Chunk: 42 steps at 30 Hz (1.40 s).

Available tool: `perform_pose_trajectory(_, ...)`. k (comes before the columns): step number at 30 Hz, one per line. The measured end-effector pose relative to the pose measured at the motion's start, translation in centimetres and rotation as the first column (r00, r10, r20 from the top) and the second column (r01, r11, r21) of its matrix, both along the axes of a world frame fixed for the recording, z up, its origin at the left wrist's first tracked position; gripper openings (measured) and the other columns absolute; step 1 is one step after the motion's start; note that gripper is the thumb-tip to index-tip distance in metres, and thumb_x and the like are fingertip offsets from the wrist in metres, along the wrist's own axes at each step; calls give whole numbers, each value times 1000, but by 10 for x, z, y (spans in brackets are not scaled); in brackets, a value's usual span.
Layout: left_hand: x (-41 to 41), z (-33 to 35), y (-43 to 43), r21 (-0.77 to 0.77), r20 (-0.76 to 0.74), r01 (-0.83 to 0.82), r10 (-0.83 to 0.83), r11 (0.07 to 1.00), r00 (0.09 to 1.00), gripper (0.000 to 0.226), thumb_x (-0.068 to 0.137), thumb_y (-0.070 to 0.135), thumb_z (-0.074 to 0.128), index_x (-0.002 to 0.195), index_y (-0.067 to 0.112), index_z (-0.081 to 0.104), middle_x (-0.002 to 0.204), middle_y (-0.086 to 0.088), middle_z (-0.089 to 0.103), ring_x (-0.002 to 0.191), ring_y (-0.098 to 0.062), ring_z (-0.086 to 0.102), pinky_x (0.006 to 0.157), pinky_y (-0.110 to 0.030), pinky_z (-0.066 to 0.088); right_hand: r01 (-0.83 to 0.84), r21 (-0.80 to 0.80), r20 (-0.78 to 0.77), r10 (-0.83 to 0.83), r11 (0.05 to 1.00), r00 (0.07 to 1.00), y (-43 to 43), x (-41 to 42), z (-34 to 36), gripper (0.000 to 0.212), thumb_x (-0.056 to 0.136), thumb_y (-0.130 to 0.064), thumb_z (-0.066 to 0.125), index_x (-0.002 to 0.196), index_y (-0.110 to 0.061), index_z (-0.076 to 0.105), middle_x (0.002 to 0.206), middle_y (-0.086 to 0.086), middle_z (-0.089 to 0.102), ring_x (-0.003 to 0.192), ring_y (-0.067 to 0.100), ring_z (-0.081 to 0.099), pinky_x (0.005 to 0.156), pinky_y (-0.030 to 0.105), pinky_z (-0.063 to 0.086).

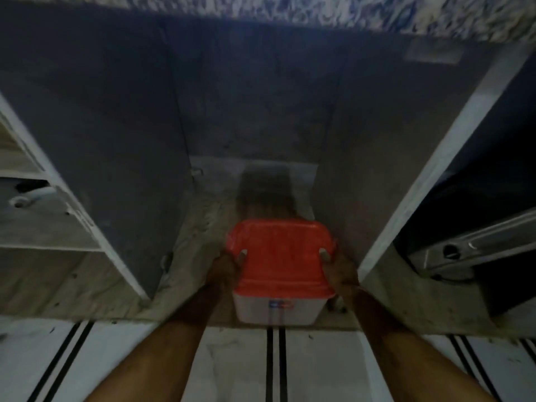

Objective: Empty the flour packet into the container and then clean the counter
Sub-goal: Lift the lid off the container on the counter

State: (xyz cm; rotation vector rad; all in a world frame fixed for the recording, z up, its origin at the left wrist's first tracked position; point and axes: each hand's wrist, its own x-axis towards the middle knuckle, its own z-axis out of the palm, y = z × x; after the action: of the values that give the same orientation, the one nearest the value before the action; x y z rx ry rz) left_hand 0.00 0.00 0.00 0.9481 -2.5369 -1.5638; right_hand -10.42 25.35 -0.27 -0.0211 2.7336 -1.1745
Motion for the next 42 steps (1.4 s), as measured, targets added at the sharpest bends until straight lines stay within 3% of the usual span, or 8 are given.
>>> perform_pose_trajectory(6,52,95,8,-82,28,9,-6,997,1000,91,89,70,38,150,2,45,148,-21,54,137,-35,52,119,-37,33,36,-83,-31,-38,996,999,2,56,78,86,90,-71,30,149,-11,47,136,20,64,123,38,61,109,46,47)
perform_pose_trajectory(10,108,205,24,-86,189,-6,22,996,982,70,102,60,41,140,2,53,135,-21,63,123,-36,61,102,-32,44,69,-32,79,-66,997,995,17,110,181,73,97,-70,34,146,-18,46,127,19,66,108,37,66,98,47,55)
perform_pose_trajectory(14,172,337,38,-118,210,5,20,993,978,78,91,69,36,129,5,60,121,-22,70,112,-38,66,96,-40,52,68,10,158,-69,998,985,29,169,319,54,103,-45,45,130,0,55,115,26,64,105,39,63,86,32,46)
perform_pose_trajectory(18,219,485,51,-117,232,1,27,993,972,43,102,50,50,123,14,54,104,0,62,93,-25,66,66,-24,43,76,41,200,-83,996,976,40,222,461,62,101,-48,48,151,-13,36,129,22,53,118,37,56,101,41,46)
perform_pose_trajectory(25,251,667,39,-237,64,-60,77,970,995,47,97,56,54,119,15,61,101,3,61,86,-18,57,70,-29,38,73,26,121,-75,997,990,47,253,650,54,102,-44,50,146,-15,43,132,23,53,119,35,54,87,32,35)
perform_pose_trajectory(29,231,736,22,-290,-71,-58,39,955,997,47,95,61,54,114,20,63,99,1,67,89,-22,64,73,-33,45,58,-12,-11,-58,998,998,48,238,723,58,101,-44,54,150,-16,42,134,22,55,125,37,54,99,36,39)
perform_pose_trajectory(34,165,797,11,-338,-175,-30,-31,941,984,50,90,72,48,109,29,63,91,7,68,77,-10,64,61,-26,44,35,-76,-160,-47,996,986,50,175,783,78,90,-70,43,154,-27,36,141,12,56,127,32,55,108,49,45)
perform_pose_trajectory(42,-20,789,7,-318,-208,-71,3,945,978,62,84,79,48,108,26,68,85,7,71,77,-17,69,72,-37,57,56,-98,-157,-71,994,985,40,-15,781,84,86,-75,41,154,-27,31,142,16,54,125,35,57,106,52,48)
